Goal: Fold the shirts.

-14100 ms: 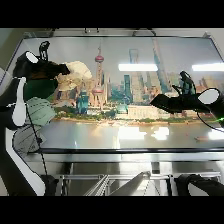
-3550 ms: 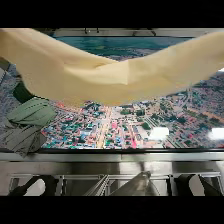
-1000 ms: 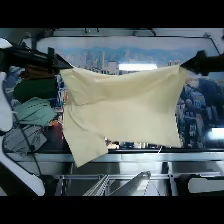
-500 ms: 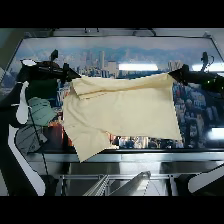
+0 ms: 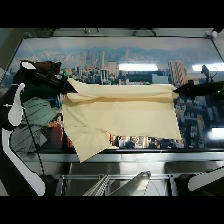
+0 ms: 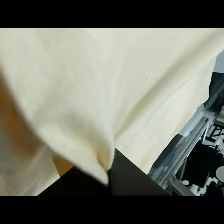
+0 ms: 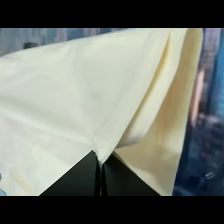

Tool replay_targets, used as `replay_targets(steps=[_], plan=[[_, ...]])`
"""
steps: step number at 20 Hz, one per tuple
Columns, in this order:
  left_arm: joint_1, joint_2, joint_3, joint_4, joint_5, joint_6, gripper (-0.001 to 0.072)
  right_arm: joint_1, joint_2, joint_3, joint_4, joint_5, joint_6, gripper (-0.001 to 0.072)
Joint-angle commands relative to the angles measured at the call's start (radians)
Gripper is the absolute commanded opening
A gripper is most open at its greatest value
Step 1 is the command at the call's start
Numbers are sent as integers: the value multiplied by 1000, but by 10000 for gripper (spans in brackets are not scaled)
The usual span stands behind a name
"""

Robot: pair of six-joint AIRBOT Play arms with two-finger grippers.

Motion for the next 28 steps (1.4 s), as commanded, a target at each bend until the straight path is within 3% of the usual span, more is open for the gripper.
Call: replay_targets(steps=[1, 4, 5, 6, 7, 10, 13, 14, 16, 17, 19, 23, 25, 28], plan=[[-2, 5, -83, 48, 20, 3, 7, -5, -3, -42, -55, -14, -22, 14], [-2, 5, -77, 43, -27, 2, 39, -1, -3, -42, -55, -18, -21, 16], [-2, 5, -66, 44, -47, -14, 230, -1, -3, -42, -55, -17, -9, 71], [0, 5, -47, 44, -65, -47, 341, -2, -2, -42, -56, -13, 5, 272], [6, 5, -24, 43, -89, -68, 348, -6, 3, -41, -68, -4, 21, 312], [33, 26, 69, 43, -185, -131, 348, -44, 67, -41, -151, 30, 69, 313], [88, 132, 54, 97, -192, -137, 349, -117, 183, -47, -283, 63, 139, 325], [110, 186, 10, 161, -194, -143, 391, -142, 222, -64, -340, 74, 161, 326], [159, 309, -139, 269, -167, -149, 648, -193, 317, -172, -406, 76, 178, 326], [183, 371, -235, 277, -133, -148, 659, -215, 364, -253, -405, 60, 177, 331], [219, 488, -438, 259, -72, -109, 659, -248, 449, -445, -407, -11, 193, 532], [236, 657, -761, 235, 6, -8, 658, -250, 453, -705, -423, -61, 169, 530], [236, 718, -857, 236, 31, 23, 658, -246, 433, -758, -371, -63, 111, 472], [236, 780, -946, 236, 45, 45, 657, -217, 364, -771, -262, -66, 33, 461]])
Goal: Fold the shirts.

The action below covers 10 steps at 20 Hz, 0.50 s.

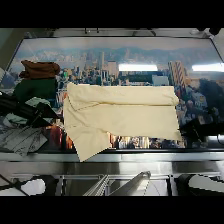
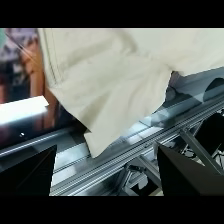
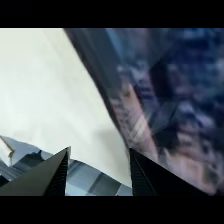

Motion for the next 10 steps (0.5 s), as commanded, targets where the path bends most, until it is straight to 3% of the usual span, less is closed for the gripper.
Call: replay_targets(steps=[1, 2, 5, 6, 8, 9, 10], plan=[[4, 89, -141, 2, 46, 42, 657, 37, -72, -52, 108, -45, -103, 460], [4, 99, -165, 2, 64, 42, 657, 59, -100, -52, 137, -47, -122, 426], [4, 98, -217, -17, 125, 42, 657, 82, -129, -47, 159, -36, -144, 78], [2, 84, -228, -29, 138, 42, 657, 82, -124, -45, 161, -37, -143, 14], [-17, 35, -235, -36, 150, 41, 654, 82, -114, -45, 168, -37, -145, 16], [-34, 4, -235, -36, 158, 41, 551, 82, -109, -45, 172, -37, -147, 16], [-56, -31, -235, -36, 175, 42, 501, 82, -106, -45, 180, -37, -148, 15]])
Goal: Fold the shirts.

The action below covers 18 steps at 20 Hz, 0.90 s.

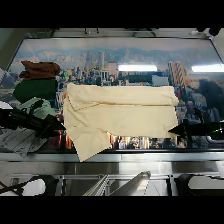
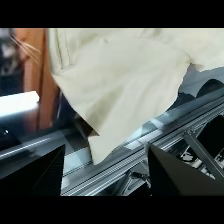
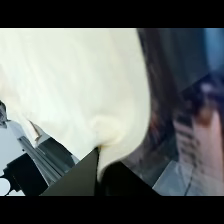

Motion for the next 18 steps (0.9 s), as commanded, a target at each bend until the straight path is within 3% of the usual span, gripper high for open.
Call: replay_targets(steps=[1, 9, 11, 12, 13, 14, 15, 18], plan=[[-58, -94, -15, -10, 56, 2, 502, 5, 5, 1, 39, -35, -18, 16], [-219, -211, -13, -43, 157, 4, 501, 5, 5, 5, 72, 3, -38, 16], [-224, -211, -13, -121, 184, 50, 498, 5, 5, 5, 78, 11, -38, 16], [-224, -211, -13, -157, 179, 71, 350, 5, 5, 5, 79, 23, -38, 16], [-221, -210, -13, -175, 169, 93, 146, 5, 5, 5, 79, 35, -38, 16], [-211, -207, -13, -172, 154, 96, 64, 5, 5, 6, 79, 47, -37, 16], [-200, -200, -13, -171, 140, 97, 29, 4, 5, 9, 78, 61, -37, 16], [-127, -122, -13, -169, 85, 112, 28, 0, 18, 20, 74, 125, -36, 15]])
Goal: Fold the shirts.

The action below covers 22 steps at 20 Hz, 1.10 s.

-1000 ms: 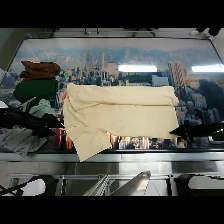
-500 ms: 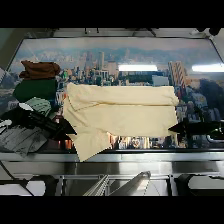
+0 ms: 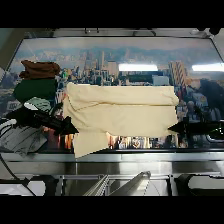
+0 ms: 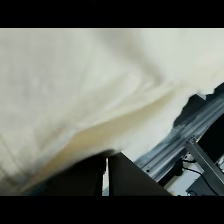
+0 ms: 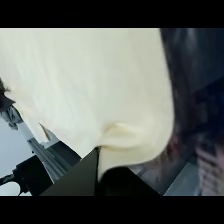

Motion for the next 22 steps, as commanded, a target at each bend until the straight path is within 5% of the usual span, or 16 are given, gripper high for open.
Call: replay_targets(steps=[1, 9, 13, 17, 22], plan=[[79, 86, 0, -24, -95, 26, 29, -13, 26, 11, 5, 93, 12, 15], [268, 255, -127, -27, -182, 51, 29, -162, 229, 11, 8, 92, 109, 15], [282, 311, -95, -146, -191, 45, 28, -172, 264, 11, 51, 103, 102, 15], [152, 222, 151, -167, -208, -1, 28, -55, 257, 36, 256, -18, 34, 15], [34, -68, 580, -164, -204, -92, 29, 150, 88, 255, 311, -216, 31, 16]])
